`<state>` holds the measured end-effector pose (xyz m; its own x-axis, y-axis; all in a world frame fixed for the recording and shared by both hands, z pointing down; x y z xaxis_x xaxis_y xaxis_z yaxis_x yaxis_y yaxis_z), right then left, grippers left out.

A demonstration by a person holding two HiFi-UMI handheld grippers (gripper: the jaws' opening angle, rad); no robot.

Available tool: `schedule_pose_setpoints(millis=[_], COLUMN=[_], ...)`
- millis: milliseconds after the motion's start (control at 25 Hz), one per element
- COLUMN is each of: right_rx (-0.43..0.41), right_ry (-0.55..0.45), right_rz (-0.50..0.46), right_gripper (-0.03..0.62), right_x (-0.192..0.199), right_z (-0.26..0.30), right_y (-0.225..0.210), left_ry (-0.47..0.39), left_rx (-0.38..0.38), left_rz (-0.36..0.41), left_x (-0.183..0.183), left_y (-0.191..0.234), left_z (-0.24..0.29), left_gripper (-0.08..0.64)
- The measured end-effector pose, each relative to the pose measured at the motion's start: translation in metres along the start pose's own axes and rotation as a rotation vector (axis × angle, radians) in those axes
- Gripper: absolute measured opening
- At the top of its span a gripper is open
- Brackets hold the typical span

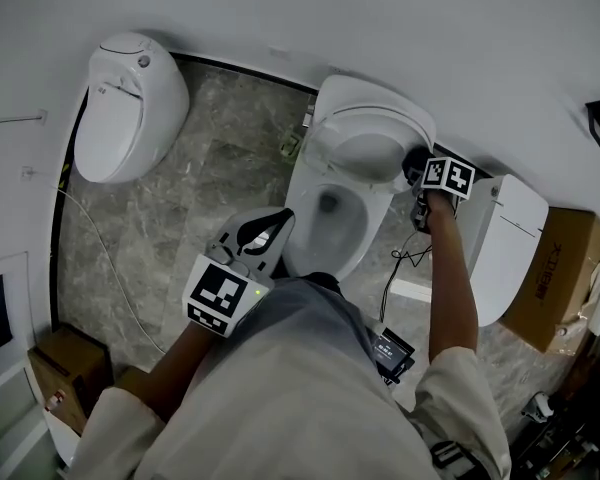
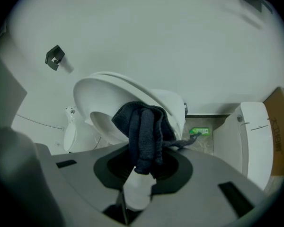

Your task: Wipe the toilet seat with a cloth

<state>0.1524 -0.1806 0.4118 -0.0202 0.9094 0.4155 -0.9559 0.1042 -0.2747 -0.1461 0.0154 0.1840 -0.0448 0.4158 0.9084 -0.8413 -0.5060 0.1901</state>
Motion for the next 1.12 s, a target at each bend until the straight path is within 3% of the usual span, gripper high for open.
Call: schedule_pose_setpoints(millis=[1120], right_rx=[-0.083], right_ry=[-0.109], right_rz=[-0.008], right_gripper=[0.067], right_x=[-0.029], right_z=[-0.026], right_y=[0.045], left_ry=[0.052], left_rx=[0.01], left_rz=[-0.067], left_x=[0.022], left_y=[0.008], left_z=[-0.003], left_gripper=[0.011])
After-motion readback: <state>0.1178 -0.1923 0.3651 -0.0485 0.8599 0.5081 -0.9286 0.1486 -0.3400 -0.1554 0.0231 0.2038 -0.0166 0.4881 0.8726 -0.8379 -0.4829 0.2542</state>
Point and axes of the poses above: the fingertips, and each gripper's own axes: z forward along the fingers, y to its left, x out of its underside, the point moved 4 cm from there along -z, backward along the fingers, and after that the axes turned 7 degrees about -y, right-handed, at the moved point
